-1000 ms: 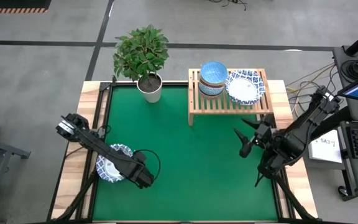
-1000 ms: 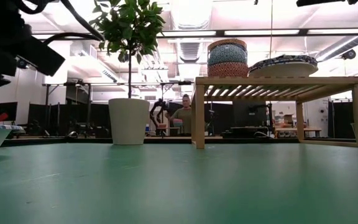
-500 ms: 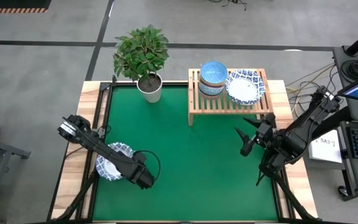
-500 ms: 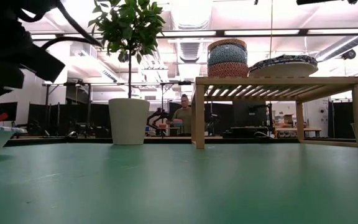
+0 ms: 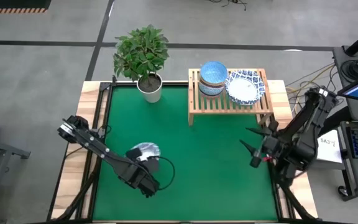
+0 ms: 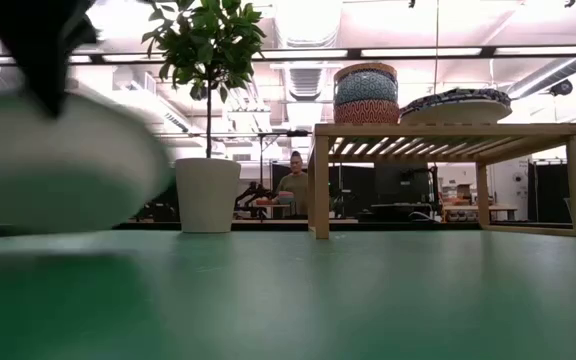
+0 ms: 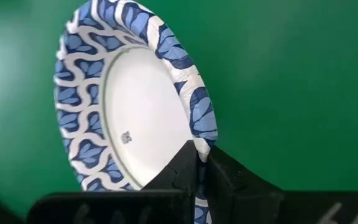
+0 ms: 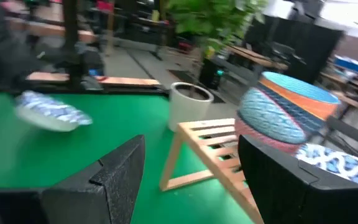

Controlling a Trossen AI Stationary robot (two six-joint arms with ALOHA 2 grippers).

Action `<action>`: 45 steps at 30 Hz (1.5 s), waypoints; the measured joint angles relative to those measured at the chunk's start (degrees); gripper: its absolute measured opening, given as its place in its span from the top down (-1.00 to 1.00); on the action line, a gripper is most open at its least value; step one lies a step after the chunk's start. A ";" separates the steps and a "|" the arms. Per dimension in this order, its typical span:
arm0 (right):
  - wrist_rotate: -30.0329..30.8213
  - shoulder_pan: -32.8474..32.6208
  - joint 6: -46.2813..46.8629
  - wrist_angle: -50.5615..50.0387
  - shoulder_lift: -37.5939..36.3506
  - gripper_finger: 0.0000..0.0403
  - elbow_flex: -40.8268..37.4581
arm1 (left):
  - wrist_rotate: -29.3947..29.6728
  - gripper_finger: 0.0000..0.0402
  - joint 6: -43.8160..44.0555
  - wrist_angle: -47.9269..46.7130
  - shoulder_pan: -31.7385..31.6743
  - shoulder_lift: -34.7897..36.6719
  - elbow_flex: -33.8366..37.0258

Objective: Place and stack bowls onto a shelf
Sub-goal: Stack the white patterned bowl on top of the white patterned bowl on the shelf

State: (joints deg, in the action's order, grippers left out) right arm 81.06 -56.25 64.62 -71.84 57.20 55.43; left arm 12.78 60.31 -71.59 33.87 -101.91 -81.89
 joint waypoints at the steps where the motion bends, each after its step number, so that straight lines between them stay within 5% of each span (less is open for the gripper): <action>1: 0.01 -1.38 0.02 0.02 -0.14 -0.22 -0.36 | 1.83 1.00 -3.43 -0.01 -0.02 0.00 -1.84; 9: 1.57 -10.14 1.23 0.63 -0.79 -0.22 -1.76 | 18.72 1.00 -31.27 2.38 -1.13 -0.02 -15.97; 12: 1.71 -11.55 1.38 1.38 -0.47 -0.22 -1.95 | 20.83 1.00 -39.37 6.08 -3.15 -0.02 -19.96; 25: 1.51 -12.72 1.32 4.08 -0.09 -0.22 -1.95 | 20.85 1.00 -76.14 27.15 -13.58 -0.02 -25.09; 31: -0.44 -18.88 -1.49 8.03 2.23 -0.22 -1.97 | 20.67 1.00 -84.41 35.00 -19.37 -0.07 -25.09; 38: 3.51 -26.46 -1.75 9.19 4.69 -0.18 -1.97 | 11.60 1.00 -89.87 44.38 -23.64 -0.07 -24.96; 45: 4.49 -27.15 -2.98 9.15 4.71 -0.10 -1.97 | 5.02 1.00 -90.75 55.40 -27.31 -0.61 -24.17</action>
State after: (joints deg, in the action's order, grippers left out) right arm 85.55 -83.40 61.64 -62.70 61.91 53.45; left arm 17.80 -30.44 -16.19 6.55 -102.52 -106.05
